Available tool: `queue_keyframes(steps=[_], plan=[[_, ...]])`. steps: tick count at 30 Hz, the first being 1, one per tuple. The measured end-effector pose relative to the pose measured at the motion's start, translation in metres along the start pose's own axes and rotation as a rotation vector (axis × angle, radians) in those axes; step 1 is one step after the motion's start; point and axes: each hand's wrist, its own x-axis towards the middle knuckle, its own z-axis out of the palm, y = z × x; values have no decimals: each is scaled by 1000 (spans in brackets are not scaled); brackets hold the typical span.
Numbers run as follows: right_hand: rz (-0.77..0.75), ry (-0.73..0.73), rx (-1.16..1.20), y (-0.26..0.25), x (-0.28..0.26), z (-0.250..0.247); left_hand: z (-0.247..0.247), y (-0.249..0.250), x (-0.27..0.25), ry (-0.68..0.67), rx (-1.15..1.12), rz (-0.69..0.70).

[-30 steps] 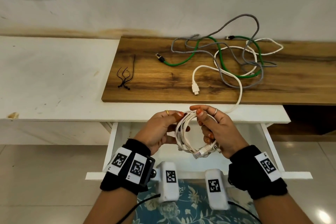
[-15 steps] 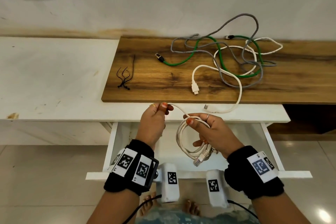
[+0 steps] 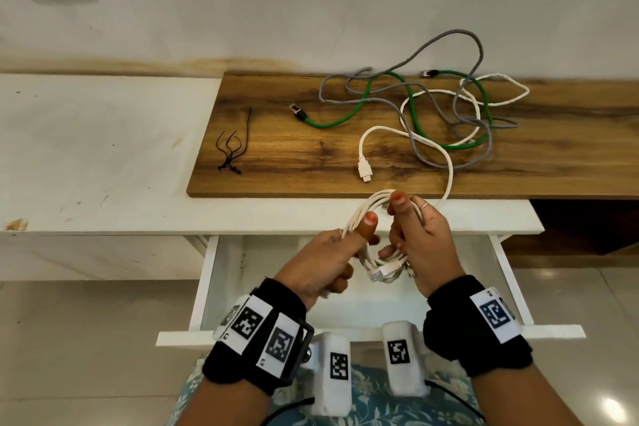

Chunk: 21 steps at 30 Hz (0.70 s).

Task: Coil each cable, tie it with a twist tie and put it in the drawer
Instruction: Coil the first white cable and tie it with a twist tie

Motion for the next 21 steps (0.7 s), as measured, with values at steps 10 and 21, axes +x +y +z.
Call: queue_keyframes(steps=[10,21], plan=[[105,32,216,6,2,7,18,2,5,-5,-311,328],[-156,-106,-329,17,2,0,16,11,0,45,-929,288]])
